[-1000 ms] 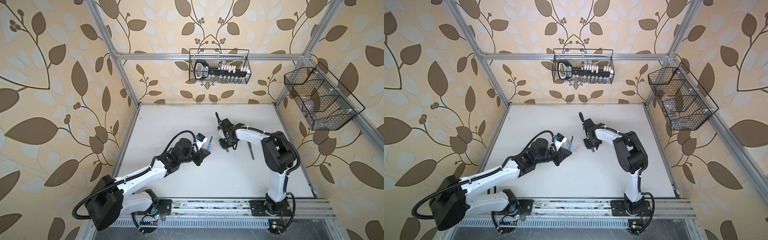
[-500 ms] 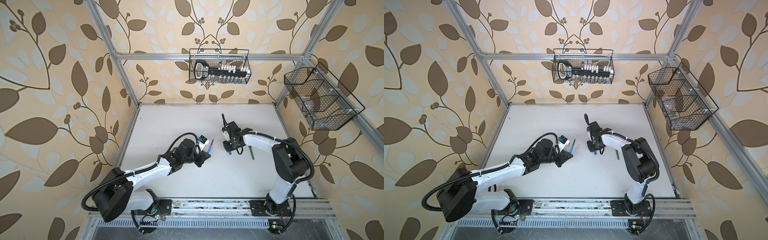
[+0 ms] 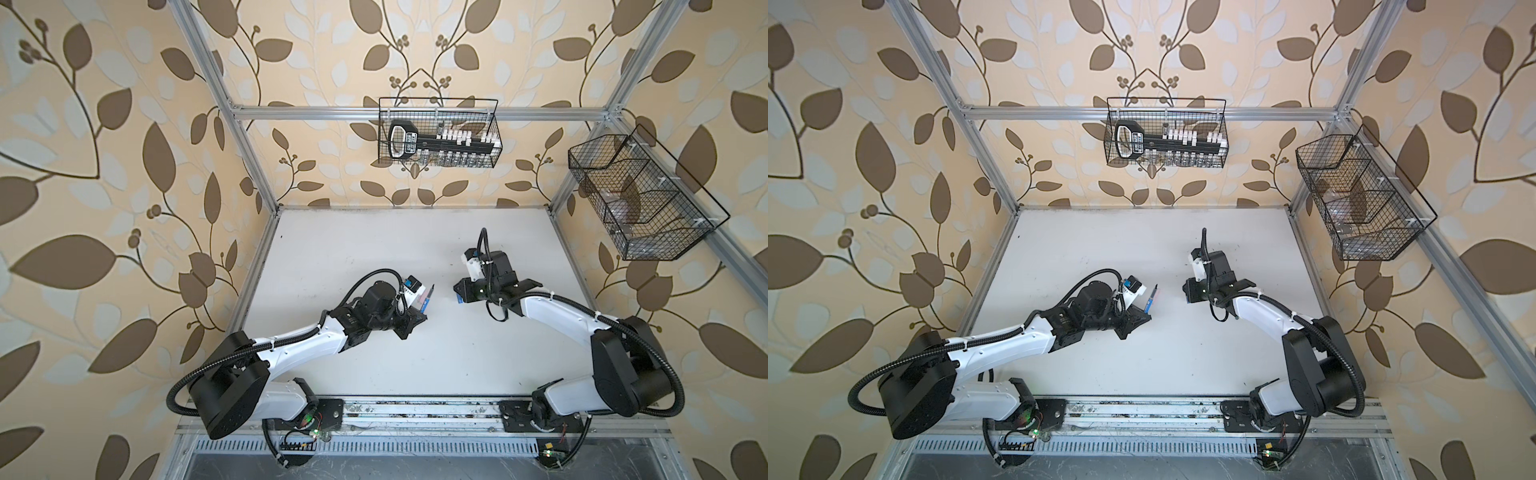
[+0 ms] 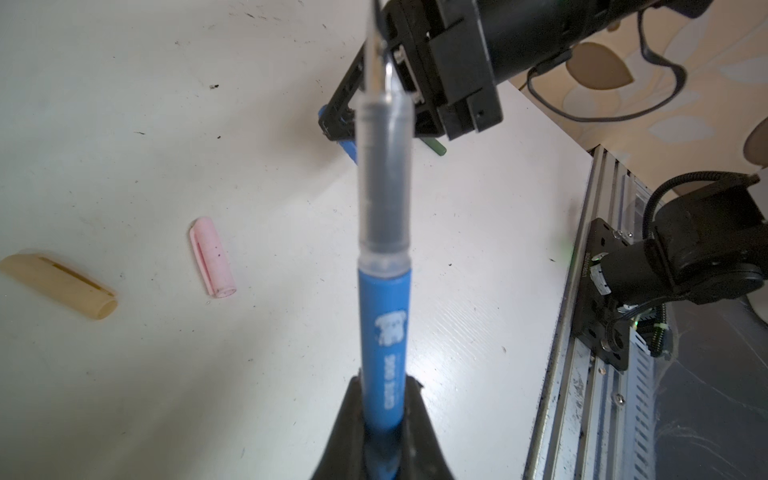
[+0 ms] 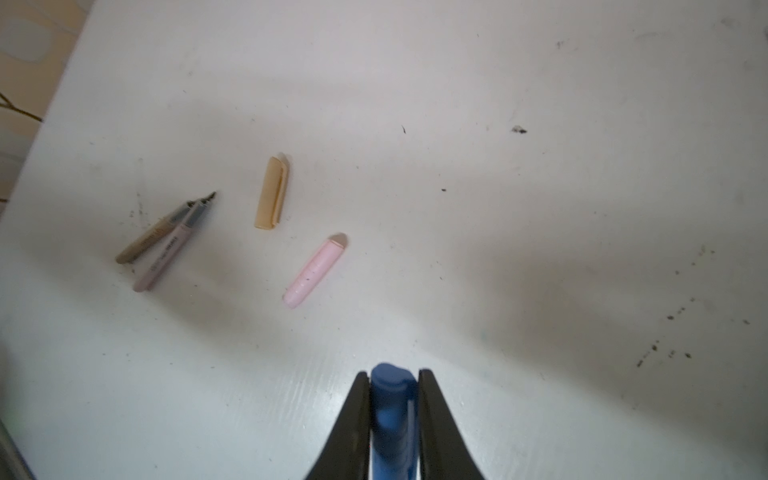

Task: Insert the pens into the pen caps
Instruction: 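Carry the blue cap toward the pen nib held by the left gripper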

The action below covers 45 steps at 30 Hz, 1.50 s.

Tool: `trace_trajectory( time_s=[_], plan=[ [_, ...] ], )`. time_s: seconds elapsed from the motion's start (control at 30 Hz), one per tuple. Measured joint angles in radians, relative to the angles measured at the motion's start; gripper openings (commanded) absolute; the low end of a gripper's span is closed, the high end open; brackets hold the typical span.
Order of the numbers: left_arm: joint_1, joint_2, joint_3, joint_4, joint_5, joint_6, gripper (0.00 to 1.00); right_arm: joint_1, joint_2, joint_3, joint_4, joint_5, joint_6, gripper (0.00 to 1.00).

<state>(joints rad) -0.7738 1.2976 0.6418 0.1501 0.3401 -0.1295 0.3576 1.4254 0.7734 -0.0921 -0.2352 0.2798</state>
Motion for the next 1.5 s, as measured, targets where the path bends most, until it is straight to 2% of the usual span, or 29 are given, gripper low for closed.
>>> trace_trajectory(
  time_s=[0.33,0.63,1.5],
  plan=[
    [-0.019,0.000,0.004,0.000,0.000,0.000,0.00,-0.038,-0.110,-0.146,0.383,-0.213,0.259,0.19],
    [-0.019,-0.004,0.004,0.003,0.001,0.000,0.00,-0.035,-0.247,-0.207,0.539,-0.258,0.413,0.18],
    [-0.032,-0.004,0.004,0.019,0.027,-0.003,0.00,0.041,-0.240,-0.201,0.653,-0.262,0.506,0.18]
  ],
)
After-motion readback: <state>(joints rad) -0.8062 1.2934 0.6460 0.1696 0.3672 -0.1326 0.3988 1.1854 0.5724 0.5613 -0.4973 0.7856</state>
